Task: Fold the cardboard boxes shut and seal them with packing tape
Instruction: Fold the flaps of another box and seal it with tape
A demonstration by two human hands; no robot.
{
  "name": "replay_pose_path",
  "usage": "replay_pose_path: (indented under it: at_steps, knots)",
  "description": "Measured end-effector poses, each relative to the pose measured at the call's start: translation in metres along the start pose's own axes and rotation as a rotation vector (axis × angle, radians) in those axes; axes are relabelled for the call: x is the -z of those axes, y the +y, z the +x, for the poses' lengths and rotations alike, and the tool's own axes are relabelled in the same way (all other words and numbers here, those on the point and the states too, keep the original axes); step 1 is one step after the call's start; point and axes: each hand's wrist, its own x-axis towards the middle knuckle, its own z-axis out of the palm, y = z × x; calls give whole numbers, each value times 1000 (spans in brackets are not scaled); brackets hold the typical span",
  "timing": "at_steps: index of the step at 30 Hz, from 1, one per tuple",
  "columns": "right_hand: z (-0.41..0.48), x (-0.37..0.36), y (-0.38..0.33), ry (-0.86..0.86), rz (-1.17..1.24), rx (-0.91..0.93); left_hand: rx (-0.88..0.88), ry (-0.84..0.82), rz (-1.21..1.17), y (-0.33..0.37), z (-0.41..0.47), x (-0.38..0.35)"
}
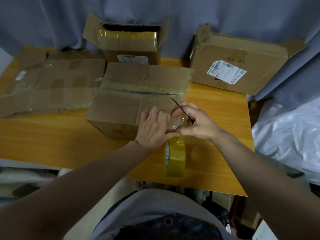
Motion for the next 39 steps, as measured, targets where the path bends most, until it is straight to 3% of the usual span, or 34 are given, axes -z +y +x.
replay_pose_path:
  at_steps: [4, 7, 9, 12, 14, 16, 20, 24, 30, 34, 39]
  knots:
    - [2, -5, 7, 45, -224, 86, 31, 11, -53, 11, -28, 8]
    - [-2, -12, 11, 96, -288, 135, 101, -277, -336, 17, -55, 21]
    - [-5, -15, 15, 104, -321, 157, 455, -523, -704, 26, -63, 28]
    - [-8, -16, 18, 118, -354, 201, 1077, -617, -1142, 43, -52, 25]
    - [-8, -17, 20, 123, -361, 221, 1291, -641, -1229, 54, -46, 18]
    - [-8, -17, 23, 119, -380, 235, 1389, -604, -1251, 61, -49, 10]
    - [-8, -17, 28, 106, -420, 255, 1526, -569, -1237, 64, -52, 3]
    - [-8, -17, 31, 113, -478, 283, 1507, -687, -912, 59, -63, 1]
    - [-15, -30, 41, 154, -646, 296, 1420, -615, -1059, 69, -52, 8]
    - [-25, -26, 28, 88, -443, 200, 1461, -608, -1251, 71, -48, 3]
    - [-50, -6, -1, 364, -196, 81, 1517, -656, -1269, 75, -42, 3]
